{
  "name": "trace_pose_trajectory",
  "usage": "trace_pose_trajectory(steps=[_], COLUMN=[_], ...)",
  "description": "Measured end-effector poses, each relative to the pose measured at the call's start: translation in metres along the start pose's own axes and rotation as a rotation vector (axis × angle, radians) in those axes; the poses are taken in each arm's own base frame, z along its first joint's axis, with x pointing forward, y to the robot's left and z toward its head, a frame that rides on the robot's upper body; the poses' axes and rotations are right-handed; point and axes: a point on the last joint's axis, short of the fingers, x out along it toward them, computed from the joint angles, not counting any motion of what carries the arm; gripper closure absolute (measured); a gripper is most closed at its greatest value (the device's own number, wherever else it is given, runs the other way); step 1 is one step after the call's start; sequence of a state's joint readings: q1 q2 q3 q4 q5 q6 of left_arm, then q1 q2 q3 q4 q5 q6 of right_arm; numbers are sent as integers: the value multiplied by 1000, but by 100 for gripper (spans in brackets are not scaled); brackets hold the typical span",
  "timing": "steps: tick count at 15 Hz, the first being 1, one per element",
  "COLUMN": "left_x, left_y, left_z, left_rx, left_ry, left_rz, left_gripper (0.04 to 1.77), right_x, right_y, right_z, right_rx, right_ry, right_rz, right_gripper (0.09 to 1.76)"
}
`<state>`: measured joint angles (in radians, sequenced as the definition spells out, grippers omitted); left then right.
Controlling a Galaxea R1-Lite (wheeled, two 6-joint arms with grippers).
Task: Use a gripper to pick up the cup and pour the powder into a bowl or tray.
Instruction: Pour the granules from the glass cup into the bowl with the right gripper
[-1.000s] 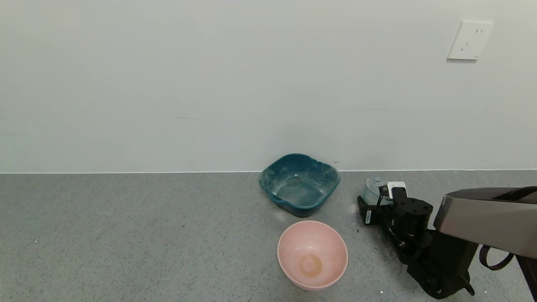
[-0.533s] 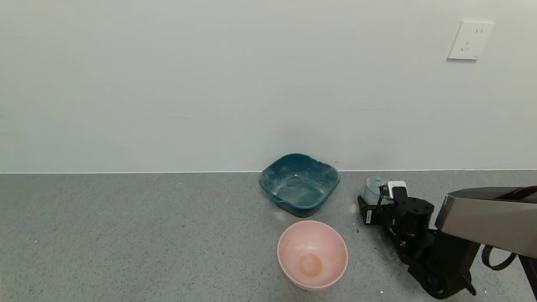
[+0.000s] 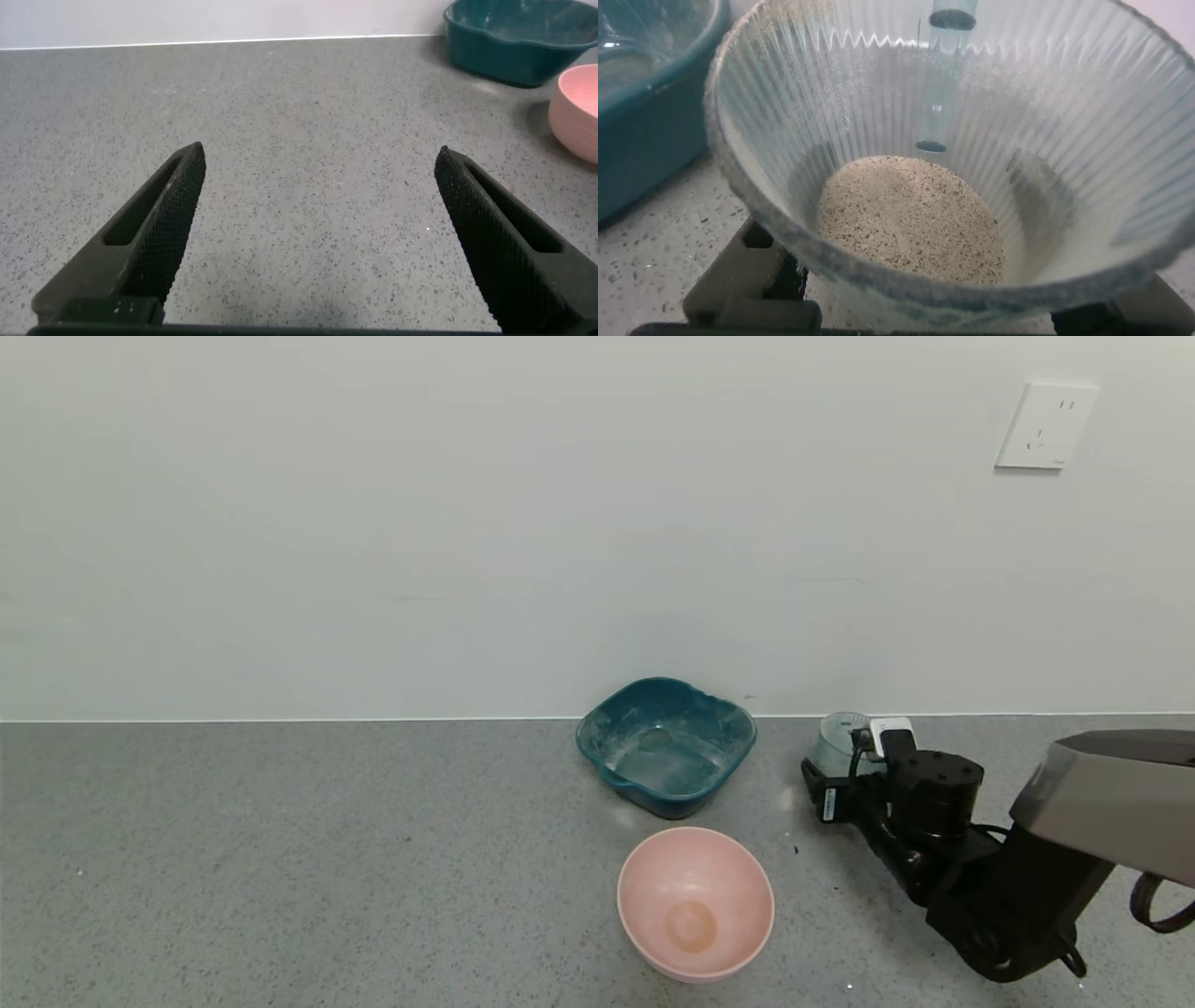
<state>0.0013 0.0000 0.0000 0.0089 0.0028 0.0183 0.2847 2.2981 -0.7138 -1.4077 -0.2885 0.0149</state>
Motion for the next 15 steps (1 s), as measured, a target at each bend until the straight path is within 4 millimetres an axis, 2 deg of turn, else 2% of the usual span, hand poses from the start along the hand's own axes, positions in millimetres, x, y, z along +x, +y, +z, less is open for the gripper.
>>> trace_pose_trajectory(steps=[5,8,15], left_x=[0,0,0], left_y=[0,0,0], left_z=[0,0,0], left_rx=[0,0,0], left_ry=[0,0,0], left_rz=[0,0,0], left_gripper=[5,5,5], right_x=[-3,2,12], right_y=[-6,-4,7], right_z=[44,68,93], right_rx=[-100,-173,-367], right_ry=[7,-33,50], right_rz=[22,22,71], right_gripper=[47,47,47])
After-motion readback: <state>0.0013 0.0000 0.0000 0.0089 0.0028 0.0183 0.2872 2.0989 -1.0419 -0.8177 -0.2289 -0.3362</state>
